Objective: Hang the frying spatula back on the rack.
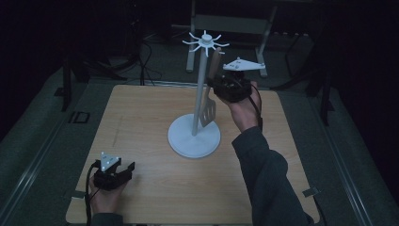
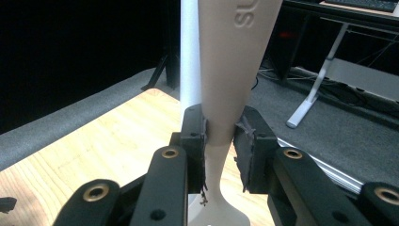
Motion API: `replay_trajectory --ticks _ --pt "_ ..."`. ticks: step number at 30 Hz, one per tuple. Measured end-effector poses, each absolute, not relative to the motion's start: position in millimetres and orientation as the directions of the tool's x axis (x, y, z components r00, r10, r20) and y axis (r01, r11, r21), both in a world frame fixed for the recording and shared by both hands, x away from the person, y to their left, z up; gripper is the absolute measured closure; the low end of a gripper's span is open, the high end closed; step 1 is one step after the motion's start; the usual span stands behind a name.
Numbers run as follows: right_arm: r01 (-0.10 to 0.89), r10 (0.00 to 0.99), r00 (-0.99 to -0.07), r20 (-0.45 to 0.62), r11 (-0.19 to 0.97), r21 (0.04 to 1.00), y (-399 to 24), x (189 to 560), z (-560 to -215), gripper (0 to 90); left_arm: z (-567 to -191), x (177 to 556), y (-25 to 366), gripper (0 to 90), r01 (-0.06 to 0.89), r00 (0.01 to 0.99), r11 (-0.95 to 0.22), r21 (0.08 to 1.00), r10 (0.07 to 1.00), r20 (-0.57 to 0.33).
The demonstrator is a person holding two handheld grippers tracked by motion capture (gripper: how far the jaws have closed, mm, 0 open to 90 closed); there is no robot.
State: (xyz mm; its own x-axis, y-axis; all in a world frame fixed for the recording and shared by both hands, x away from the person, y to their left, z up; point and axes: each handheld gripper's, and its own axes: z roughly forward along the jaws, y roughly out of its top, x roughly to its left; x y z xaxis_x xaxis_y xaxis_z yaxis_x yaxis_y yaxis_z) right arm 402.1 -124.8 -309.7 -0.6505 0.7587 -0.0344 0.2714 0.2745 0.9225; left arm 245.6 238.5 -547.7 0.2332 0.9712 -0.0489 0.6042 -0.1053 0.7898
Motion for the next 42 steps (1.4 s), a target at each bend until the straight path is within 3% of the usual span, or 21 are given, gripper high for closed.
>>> replay_trajectory --ticks 33,42 --pt "0.278 0.76 -0.649 -0.03 0.273 0.921 -122.0 406.7 -312.8 73.8 -548.0 245.7 238.3 42.8 0.605 0.234 -0.106 0.789 0.971 -0.049" --pt "0.27 0.762 -0.646 -0.036 0.272 0.924 -126.0 405.5 -314.5 64.4 -547.8 245.5 238.6 42.7 0.604 0.231 -0.104 0.791 0.972 -0.049"
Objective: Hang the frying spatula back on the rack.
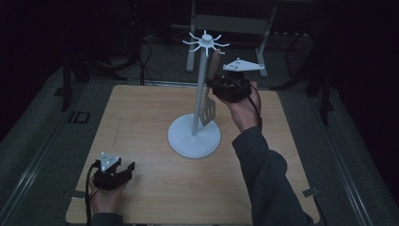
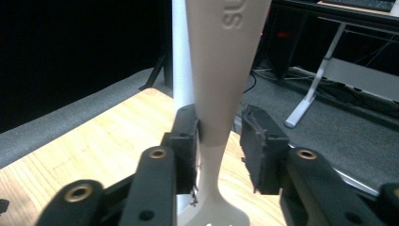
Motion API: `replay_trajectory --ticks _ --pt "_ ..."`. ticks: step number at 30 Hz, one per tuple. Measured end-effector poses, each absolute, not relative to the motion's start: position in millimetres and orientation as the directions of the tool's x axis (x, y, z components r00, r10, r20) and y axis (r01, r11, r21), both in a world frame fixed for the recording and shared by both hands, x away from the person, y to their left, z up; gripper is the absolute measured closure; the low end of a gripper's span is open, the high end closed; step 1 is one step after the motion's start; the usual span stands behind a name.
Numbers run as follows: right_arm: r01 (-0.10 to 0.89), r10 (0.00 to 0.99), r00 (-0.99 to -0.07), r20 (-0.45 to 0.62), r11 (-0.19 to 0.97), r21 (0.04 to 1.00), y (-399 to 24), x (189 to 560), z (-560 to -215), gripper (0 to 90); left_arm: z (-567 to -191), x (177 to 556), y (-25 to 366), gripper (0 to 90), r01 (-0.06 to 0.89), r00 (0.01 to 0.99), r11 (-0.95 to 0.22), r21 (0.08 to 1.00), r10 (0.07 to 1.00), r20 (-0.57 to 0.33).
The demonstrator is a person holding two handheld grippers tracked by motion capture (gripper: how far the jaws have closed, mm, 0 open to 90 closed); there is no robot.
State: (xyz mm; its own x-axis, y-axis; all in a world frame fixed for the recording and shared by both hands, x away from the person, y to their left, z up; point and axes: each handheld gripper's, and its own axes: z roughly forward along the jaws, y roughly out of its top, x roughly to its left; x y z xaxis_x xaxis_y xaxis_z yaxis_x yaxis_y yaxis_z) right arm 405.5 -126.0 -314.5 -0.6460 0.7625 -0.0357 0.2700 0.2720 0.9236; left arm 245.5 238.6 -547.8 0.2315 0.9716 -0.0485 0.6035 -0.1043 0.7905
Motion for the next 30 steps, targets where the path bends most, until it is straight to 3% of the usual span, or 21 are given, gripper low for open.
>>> replay_trajectory --ticks 26,30 --pt "0.287 0.763 -0.645 -0.043 0.294 0.911 -134.8 394.1 -335.2 21.9 -547.9 245.8 238.3 42.1 0.604 0.23 -0.105 0.79 0.972 -0.047" --pt "0.289 0.758 -0.651 -0.042 0.299 0.91 -137.4 392.4 -338.2 19.7 -547.7 245.6 238.5 42.1 0.6 0.228 -0.103 0.793 0.972 -0.046"
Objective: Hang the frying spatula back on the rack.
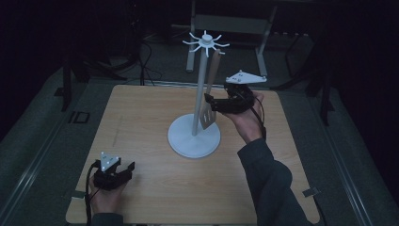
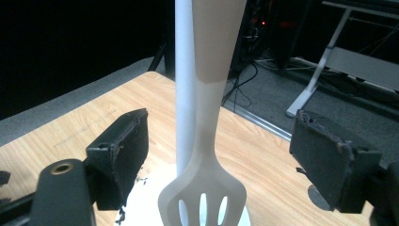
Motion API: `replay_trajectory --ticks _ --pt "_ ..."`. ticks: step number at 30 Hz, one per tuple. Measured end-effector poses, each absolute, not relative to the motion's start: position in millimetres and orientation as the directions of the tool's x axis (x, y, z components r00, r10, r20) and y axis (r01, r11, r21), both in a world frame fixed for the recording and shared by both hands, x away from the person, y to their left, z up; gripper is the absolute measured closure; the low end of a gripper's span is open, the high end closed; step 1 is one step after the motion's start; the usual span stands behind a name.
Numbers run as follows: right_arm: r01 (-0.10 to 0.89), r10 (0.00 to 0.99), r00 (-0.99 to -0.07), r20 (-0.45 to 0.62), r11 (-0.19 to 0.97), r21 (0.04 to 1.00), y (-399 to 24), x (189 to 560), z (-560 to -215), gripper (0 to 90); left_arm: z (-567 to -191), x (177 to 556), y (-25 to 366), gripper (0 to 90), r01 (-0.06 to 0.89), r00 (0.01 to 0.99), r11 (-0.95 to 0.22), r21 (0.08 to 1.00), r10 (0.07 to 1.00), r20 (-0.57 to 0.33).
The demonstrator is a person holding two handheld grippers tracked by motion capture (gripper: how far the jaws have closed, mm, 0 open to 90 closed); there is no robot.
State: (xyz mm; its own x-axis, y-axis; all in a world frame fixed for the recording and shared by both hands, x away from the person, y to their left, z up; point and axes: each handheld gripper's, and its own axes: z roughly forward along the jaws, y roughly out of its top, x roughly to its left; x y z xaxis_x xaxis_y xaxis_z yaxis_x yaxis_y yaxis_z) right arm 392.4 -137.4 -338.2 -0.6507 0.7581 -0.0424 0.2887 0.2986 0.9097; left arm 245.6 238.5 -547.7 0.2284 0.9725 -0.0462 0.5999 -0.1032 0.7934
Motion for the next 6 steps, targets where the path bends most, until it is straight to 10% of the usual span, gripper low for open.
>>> replay_trajectory --ticks 6 --pt "0.301 0.756 -0.654 -0.03 0.296 0.906 -140.7 391.4 -342.7 19.0 -547.7 245.5 238.4 42.0 0.601 0.229 -0.105 0.792 0.972 -0.045"
